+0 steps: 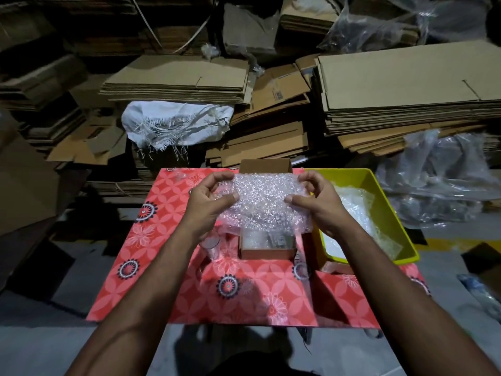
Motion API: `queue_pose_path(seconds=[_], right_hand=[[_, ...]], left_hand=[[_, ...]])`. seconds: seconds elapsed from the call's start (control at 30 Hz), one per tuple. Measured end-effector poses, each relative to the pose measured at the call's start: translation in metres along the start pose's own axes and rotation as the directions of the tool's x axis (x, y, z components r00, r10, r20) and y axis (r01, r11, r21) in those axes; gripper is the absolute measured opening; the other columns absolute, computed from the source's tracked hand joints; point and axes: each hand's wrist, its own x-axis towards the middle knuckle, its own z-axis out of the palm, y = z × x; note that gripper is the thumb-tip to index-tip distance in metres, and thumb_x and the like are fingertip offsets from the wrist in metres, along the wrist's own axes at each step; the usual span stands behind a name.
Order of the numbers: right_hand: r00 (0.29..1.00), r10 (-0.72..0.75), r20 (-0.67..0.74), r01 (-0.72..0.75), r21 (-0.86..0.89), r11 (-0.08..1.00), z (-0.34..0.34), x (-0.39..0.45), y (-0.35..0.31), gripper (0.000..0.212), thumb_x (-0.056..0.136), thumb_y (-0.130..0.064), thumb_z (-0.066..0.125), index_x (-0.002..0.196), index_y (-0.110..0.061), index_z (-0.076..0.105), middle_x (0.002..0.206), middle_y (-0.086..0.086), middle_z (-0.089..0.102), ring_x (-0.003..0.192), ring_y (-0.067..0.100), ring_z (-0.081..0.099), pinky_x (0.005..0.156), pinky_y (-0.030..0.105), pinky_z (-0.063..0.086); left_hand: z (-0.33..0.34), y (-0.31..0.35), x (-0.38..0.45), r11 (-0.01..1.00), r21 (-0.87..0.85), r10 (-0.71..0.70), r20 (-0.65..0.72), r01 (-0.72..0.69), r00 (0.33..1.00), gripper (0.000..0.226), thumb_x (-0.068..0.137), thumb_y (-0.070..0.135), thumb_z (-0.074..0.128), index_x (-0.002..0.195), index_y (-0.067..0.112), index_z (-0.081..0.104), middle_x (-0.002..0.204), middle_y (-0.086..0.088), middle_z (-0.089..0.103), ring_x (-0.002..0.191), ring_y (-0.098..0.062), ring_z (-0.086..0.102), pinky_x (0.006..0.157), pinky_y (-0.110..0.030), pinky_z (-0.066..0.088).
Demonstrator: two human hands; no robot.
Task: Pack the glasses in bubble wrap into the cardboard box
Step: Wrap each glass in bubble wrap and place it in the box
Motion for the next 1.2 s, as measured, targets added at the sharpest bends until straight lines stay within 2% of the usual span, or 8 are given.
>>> queue_pose_path(seconds=[0.13,0.3,0.5,0.63,0.73,0.83,1.0,1.2], right_hand=[[0.982,0.186,0.043,-0.183,-0.064,0.981,0.0,0.001,0.004,0.079,0.053,-0.023,0.098,0.124,-0.022,0.061,0.096,0.007,0.061,0.081,0.02,0.067,0.095,0.052,0.051],[0.986,0.161,0.04,-0.161,-0.018,0.987,-0.001,0.005,0.006,0.068,0.077,0.009,0.077,0.139,-0.007,0.051,0.065,0.01,0.063,0.065,0.011,0.069,0.067,0.02,0.055],[0.985,0.152,0.077,-0.153,-0.003,0.988,-0.008,0.012,0.008,0.084,0.064,0.001,0.088,0.138,-0.023,0.055,0.136,0.024,0.052,0.099,0.029,0.072,0.078,0.031,0.058],[0.91,0.41,0.063,-0.414,0.199,0.888,-0.005,0.008,0.003,0.044,0.068,-0.017,0.082,0.109,-0.012,0.07,0.1,0.006,0.076,0.077,0.016,0.073,0.063,0.028,0.061],[0.819,0.564,0.104,-0.572,0.203,0.794,-0.001,0.005,0.009,0.041,0.065,-0.028,0.084,0.103,-0.014,0.074,0.091,0.0,0.073,0.074,0.013,0.07,0.056,0.026,0.06],[0.837,0.526,0.148,-0.546,0.236,0.804,-0.002,0.004,0.012,0.06,0.053,-0.026,0.096,0.107,-0.011,0.074,0.091,0.0,0.074,0.079,0.014,0.071,0.063,0.029,0.062],[0.931,0.312,0.189,-0.343,0.165,0.925,-0.008,0.001,0.01,0.009,0.075,-0.017,0.081,0.079,-0.021,0.074,0.086,0.0,0.072,0.083,0.014,0.069,0.077,0.035,0.05],[0.956,0.191,0.221,-0.214,0.088,0.973,-0.012,-0.003,0.003,0.056,0.069,-0.021,0.09,0.12,-0.012,0.069,0.102,0.018,0.062,0.086,0.024,0.061,0.082,0.037,0.048]], left_hand=[[0.001,-0.001,0.007,0.998,-0.045,-0.047,-0.035,0.046,0.998,0.069,0.071,-0.006,0.081,0.126,0.031,0.06,0.139,0.012,0.046,0.138,-0.011,0.036,0.107,-0.042,0.047],[0.002,-0.004,0.006,0.965,-0.132,-0.226,0.003,0.224,0.974,0.075,0.074,0.024,0.077,0.142,0.026,0.046,0.142,-0.01,0.042,0.132,-0.023,0.043,0.103,-0.035,0.043],[-0.001,-0.02,0.006,0.956,0.02,-0.293,0.056,0.293,0.954,0.036,0.083,0.025,0.072,0.109,0.002,0.066,0.1,-0.003,0.076,0.095,-0.02,0.064,0.086,-0.037,0.05],[-0.002,-0.013,0.011,0.969,-0.004,-0.245,0.014,0.245,0.969,0.034,0.085,0.003,0.072,0.117,-0.003,0.062,0.103,-0.013,0.074,0.092,-0.018,0.07,0.086,-0.031,0.055],[-0.007,-0.009,0.01,0.972,0.004,-0.236,0.037,0.236,0.971,0.067,0.072,0.024,0.089,0.115,-0.013,0.054,0.106,-0.016,0.061,0.09,-0.026,0.055,0.087,-0.038,0.049],[-0.009,-0.004,0.007,0.973,0.0,-0.229,0.082,0.229,0.97,0.049,0.071,0.022,0.084,0.104,-0.007,0.061,0.086,-0.007,0.07,0.081,-0.022,0.061,0.083,-0.035,0.049],[-0.013,-0.003,0.005,0.98,0.129,-0.168,0.102,0.154,0.981,0.022,0.085,0.005,0.072,0.106,0.009,0.067,0.094,-0.003,0.074,0.088,-0.019,0.066,0.08,-0.033,0.053],[-0.013,-0.004,0.003,0.987,0.147,-0.082,0.079,0.07,0.993,0.018,0.085,-0.001,0.071,0.096,0.013,0.073,0.092,-0.001,0.076,0.085,-0.017,0.068,0.075,-0.032,0.057]])
